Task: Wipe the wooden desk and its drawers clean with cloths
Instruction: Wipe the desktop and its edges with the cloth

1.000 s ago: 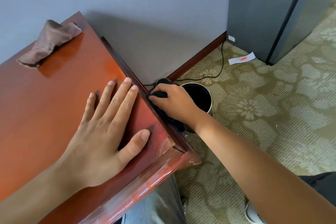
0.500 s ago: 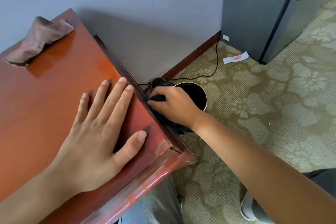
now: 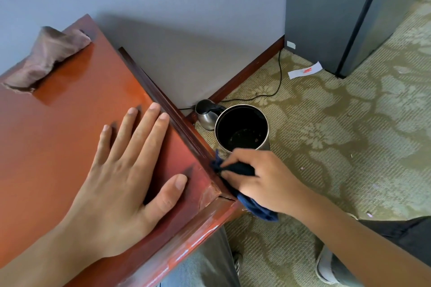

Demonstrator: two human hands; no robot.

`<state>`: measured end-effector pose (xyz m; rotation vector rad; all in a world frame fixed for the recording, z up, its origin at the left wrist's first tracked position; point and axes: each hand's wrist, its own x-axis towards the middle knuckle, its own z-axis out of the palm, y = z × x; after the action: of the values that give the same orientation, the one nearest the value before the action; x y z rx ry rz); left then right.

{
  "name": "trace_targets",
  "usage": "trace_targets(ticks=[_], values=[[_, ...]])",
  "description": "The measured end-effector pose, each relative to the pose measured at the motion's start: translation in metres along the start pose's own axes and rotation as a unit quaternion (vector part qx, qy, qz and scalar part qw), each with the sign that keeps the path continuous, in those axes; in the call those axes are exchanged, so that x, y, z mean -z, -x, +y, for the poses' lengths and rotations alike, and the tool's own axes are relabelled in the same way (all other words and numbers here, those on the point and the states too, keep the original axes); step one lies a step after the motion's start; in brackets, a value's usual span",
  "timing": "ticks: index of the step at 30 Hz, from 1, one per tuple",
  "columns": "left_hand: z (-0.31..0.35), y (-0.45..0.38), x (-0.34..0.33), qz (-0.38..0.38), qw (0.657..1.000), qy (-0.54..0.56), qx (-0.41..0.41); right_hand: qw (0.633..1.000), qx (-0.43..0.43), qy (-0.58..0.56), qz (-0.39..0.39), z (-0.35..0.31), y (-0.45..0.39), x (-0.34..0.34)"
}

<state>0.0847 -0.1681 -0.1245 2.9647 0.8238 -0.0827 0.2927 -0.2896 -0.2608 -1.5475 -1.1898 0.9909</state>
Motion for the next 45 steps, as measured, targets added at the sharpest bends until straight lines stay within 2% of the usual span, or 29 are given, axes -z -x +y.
trace_targets(ticks=[4,7,11,13,14,18,20,24,26,29,31,36,38,41,44,45], values=[[0.0,0.0,0.001,-0.001,1.0,-0.004,0.0,0.993,0.026,0.068,0.091,-0.013,-0.064,-0.025],[0.0,-0.001,0.001,-0.001,1.0,-0.003,-0.001,0.991,0.012,0.082,0.104,-0.028,-0.08,-0.027],[0.0,-0.001,0.0,0.007,1.0,0.003,-0.003,0.988,0.038,-0.135,0.061,-0.045,-0.018,-0.007],[0.0,-0.001,-0.001,0.011,1.0,0.0,-0.006,0.981,0.049,-0.181,0.051,-0.045,0.001,-0.006],[0.0,-0.002,-0.001,0.012,1.0,-0.001,-0.007,0.983,0.036,-0.169,0.058,-0.043,-0.003,-0.006],[-0.001,-0.001,-0.001,0.009,1.0,-0.011,-0.004,0.996,-0.013,-0.01,0.092,-0.035,-0.055,-0.016],[-0.001,-0.001,-0.001,0.007,1.0,-0.011,-0.002,0.994,0.026,-0.023,0.1,-0.045,-0.064,-0.018],[-0.001,-0.002,0.0,0.005,1.0,-0.01,0.0,0.98,0.115,-0.128,0.099,-0.063,-0.032,-0.007],[-0.001,-0.001,-0.001,0.004,1.0,-0.01,-0.002,0.986,0.069,-0.116,0.093,-0.048,-0.029,-0.009],[-0.001,0.0,0.0,0.007,1.0,-0.01,-0.001,0.995,-0.016,-0.034,0.095,-0.027,-0.052,-0.016],[0.0,-0.001,0.0,0.007,1.0,-0.01,-0.001,0.994,0.011,-0.031,0.108,-0.032,-0.065,-0.021],[0.001,-0.002,0.002,0.013,1.0,-0.005,0.001,0.968,0.138,-0.175,0.12,-0.061,-0.038,-0.014],[0.001,-0.001,0.001,0.016,1.0,-0.002,0.004,0.97,0.115,-0.191,0.092,-0.041,-0.03,-0.017],[0.001,-0.001,0.001,0.02,1.0,0.0,0.011,0.989,0.026,-0.076,0.121,-0.01,-0.042,-0.03],[0.0,-0.001,0.0,0.025,0.999,0.002,0.02,0.992,0.02,0.046,0.117,-0.019,-0.072,-0.036],[0.0,-0.001,0.0,0.027,0.999,0.002,0.021,0.992,0.008,0.054,0.114,-0.026,-0.084,-0.037]])
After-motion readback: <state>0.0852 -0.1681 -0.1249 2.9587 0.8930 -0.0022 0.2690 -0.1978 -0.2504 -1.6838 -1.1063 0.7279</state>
